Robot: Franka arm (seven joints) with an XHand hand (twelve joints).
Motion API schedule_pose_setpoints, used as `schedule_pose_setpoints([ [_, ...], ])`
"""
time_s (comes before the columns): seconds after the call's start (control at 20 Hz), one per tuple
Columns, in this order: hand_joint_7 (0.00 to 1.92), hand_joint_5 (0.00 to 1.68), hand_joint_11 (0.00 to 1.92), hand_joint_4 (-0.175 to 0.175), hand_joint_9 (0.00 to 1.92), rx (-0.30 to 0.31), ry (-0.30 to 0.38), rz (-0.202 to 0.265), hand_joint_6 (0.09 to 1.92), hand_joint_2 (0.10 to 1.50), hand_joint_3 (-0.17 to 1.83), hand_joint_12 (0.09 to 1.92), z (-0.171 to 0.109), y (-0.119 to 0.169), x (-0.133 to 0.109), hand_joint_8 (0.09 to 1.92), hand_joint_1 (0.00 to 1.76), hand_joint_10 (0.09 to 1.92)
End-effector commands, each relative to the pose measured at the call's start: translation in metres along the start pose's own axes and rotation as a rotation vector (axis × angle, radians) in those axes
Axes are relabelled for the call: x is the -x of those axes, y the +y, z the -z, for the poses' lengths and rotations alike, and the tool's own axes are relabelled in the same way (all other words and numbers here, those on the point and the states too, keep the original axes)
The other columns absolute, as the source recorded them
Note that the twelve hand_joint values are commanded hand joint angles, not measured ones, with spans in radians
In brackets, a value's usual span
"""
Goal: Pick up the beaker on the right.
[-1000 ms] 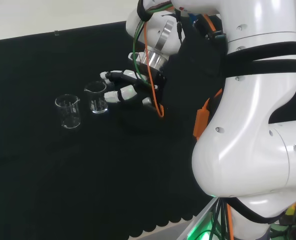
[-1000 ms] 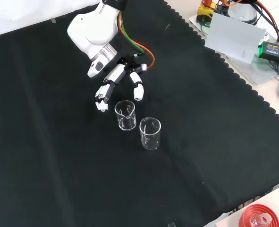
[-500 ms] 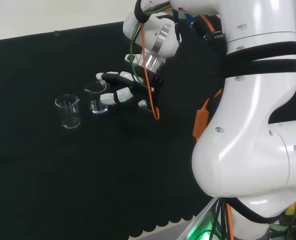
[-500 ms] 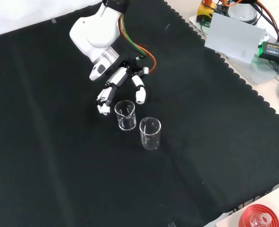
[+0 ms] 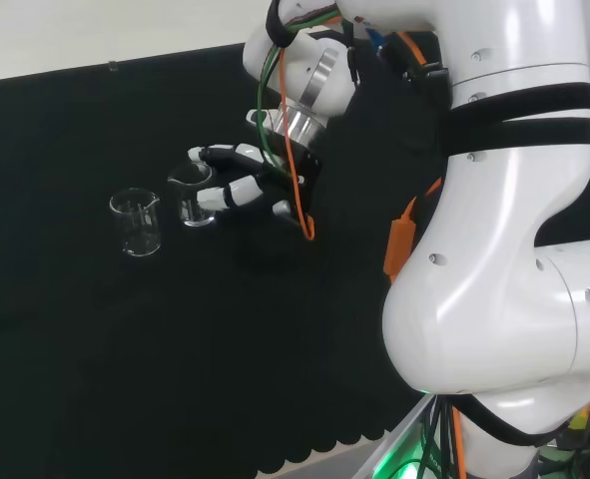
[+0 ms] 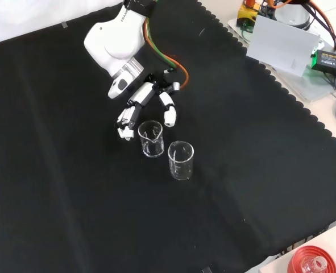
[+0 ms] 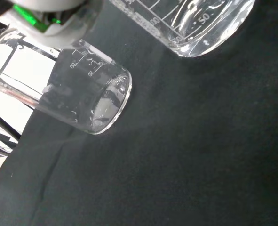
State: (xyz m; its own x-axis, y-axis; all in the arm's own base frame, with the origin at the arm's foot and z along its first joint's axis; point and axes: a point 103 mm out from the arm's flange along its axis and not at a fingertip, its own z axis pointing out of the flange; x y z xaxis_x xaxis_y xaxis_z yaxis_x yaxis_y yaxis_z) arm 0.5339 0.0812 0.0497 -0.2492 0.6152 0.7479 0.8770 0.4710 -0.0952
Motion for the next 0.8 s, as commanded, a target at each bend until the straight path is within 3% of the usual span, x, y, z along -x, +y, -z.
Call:
schedule_pose_setpoints([
  [0.05,0.23,0.31,0.00,-0.079,0.27,-0.001,-0.004,0.004,0.09,0.50,0.62,0.93,-0.0111,0.0105,-0.0088,0.64,0.83,0.67],
  [0.8,0.26,0.34,0.00,-0.076,0.28,0.045,0.041,0.001,0.09,0.49,0.62,0.95,-0.0074,0.0152,-0.0040,0.64,0.86,0.66],
])
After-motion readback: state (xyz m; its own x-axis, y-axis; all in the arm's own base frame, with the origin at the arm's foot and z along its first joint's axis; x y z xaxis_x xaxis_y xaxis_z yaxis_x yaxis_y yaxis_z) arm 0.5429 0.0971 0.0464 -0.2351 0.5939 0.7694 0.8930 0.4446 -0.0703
